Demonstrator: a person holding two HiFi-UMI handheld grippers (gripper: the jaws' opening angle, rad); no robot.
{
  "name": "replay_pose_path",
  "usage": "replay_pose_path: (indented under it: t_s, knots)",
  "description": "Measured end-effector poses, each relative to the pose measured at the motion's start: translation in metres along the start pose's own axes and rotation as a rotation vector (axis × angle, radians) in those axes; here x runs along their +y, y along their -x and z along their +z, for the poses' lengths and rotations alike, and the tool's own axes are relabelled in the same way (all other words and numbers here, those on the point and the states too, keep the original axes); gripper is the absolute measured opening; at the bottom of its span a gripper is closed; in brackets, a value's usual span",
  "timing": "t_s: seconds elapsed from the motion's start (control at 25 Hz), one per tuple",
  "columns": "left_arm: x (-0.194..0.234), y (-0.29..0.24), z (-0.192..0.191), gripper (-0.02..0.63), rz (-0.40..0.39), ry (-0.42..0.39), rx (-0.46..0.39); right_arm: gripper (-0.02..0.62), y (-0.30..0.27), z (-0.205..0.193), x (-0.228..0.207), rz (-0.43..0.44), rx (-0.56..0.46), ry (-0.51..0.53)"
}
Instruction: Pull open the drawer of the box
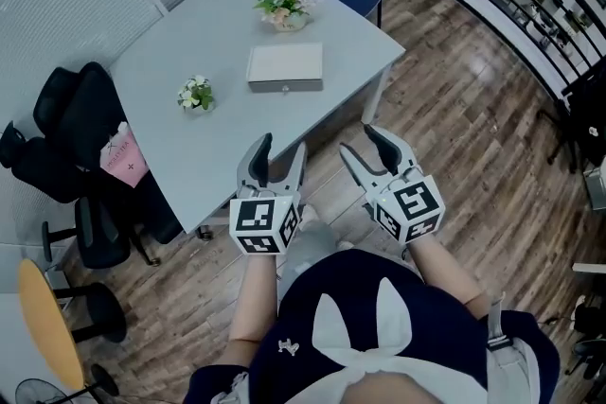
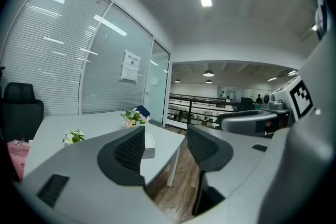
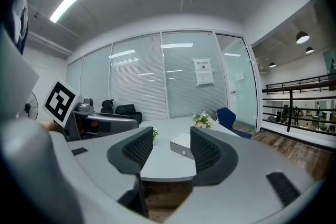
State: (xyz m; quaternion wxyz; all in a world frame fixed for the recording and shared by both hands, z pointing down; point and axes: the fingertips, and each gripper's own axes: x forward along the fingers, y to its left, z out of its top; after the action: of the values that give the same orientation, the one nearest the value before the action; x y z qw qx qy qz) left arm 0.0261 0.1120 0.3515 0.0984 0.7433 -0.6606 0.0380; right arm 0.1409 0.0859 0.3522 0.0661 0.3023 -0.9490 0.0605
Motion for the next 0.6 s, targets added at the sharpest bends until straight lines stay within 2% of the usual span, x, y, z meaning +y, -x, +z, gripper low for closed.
replay_pose_path:
  t_s: [0.16, 0.6]
  knots:
    - [0.026, -0.012, -0.005, 0.282, 0.047, 0.0, 0.022, 0.239, -0.016, -0.006, -0.013, -0.032, 0.028, -0.014]
    - [0.09, -0.05, -0.023, 0.29, 0.068, 0.031, 0.104, 0.256, -0.07, -0.017, -0.041, -0.083, 0.096, -0.049]
